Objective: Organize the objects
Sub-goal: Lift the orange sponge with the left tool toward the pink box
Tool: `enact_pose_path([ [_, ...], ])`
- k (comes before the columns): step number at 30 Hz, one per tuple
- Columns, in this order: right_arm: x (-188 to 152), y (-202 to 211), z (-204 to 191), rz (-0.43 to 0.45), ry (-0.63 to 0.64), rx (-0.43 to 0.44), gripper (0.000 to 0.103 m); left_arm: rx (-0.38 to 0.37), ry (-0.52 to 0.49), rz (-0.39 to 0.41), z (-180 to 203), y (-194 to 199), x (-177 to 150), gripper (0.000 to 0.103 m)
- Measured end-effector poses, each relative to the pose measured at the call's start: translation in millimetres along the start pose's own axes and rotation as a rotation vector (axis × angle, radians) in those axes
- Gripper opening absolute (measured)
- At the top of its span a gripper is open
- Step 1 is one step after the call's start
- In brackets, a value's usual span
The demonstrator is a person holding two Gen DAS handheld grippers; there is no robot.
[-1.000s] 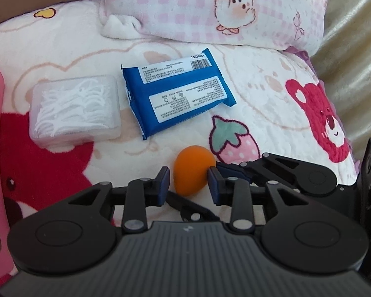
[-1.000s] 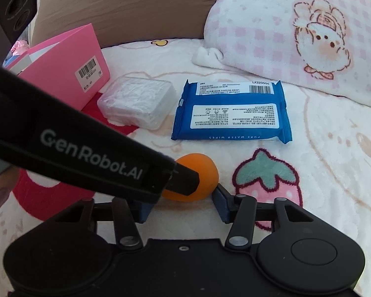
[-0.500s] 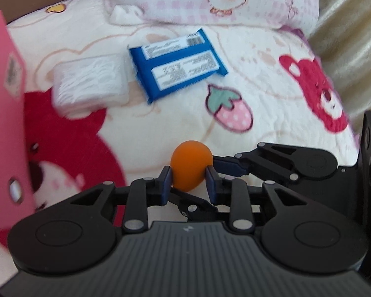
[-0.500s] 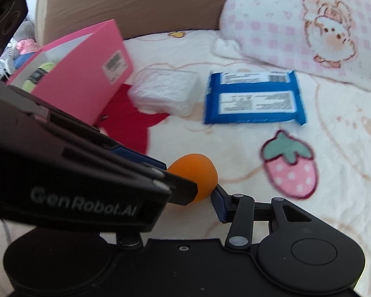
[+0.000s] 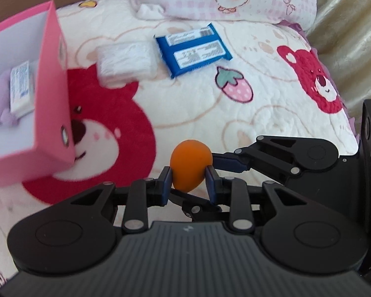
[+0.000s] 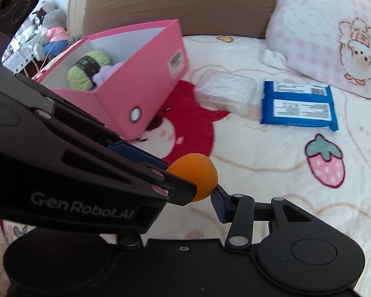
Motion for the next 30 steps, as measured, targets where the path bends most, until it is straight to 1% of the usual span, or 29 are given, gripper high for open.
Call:
enact_pose_path([
  [5,0,1,-21,-0.017,0.003,0.022,0.052,0.003,0.029,-0.004,-13,15,-13,0.027],
  [9,7,7,-38,-0.036,0.026,0.027,0.052,-0.007,0.047,0.002,-22,30,-19,0.027],
  [14,14,13,-57,-0.048,0.065,0.040,0.052,0.003,0.063,0.011,-30,48,-28,0.027],
  [17,17,17,-68,-0.055,0.081,0.046,0.052,-0.002,0.076,0.006,-36,57,-33,0.027],
  [20,21,23,-78,-0.050,0.088,0.042,0.052,-0.004,0.080,0.019,-40,70,-37,0.027],
  [24,28,32,-93,-0.045,0.154,0.025,0.052,-0.011,0.089,0.043,-44,85,-42,0.027],
  [30,40,42,-109,-0.061,0.211,0.031,0.052,-0.020,0.119,0.062,-53,104,-48,0.027],
])
Point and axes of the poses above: each gripper's, at about its wrist camera, not at the fingertips, and y roughly against the way its jaws point, z to its right, x to its top, the point moved 2 cm from there along -y, roughly the way its jaws point, and after that the axes turned 12 degrees about y, right-handed, at the moved point
